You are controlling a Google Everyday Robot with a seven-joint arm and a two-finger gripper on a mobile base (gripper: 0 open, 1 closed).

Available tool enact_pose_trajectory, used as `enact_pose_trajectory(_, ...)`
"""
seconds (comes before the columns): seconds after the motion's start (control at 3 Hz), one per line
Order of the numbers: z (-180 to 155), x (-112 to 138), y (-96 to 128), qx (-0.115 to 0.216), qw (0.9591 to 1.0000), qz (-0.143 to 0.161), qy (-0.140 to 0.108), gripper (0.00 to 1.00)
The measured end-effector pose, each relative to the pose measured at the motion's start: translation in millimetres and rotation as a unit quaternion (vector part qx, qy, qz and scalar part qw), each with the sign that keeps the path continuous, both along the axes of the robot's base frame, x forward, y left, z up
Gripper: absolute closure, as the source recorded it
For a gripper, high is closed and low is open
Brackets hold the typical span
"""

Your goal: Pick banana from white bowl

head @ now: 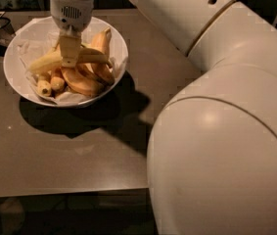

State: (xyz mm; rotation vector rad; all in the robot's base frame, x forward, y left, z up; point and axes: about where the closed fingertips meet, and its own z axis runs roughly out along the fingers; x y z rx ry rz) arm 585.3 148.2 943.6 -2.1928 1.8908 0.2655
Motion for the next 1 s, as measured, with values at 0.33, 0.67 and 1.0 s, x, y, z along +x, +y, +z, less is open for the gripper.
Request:
enact_pose_trajectory(0.33,13,-2,-1,0.019,0.9995,-0.007,-0.023,1.0)
enact_pose_trajectory(0.67,40,-18,-15,0.039,0.9974,-0.024,-0.056,1.0)
enact_pose_trajectory(1.0,94,-65,-42,0.071,0.9929,-0.032,-0.09,1.0)
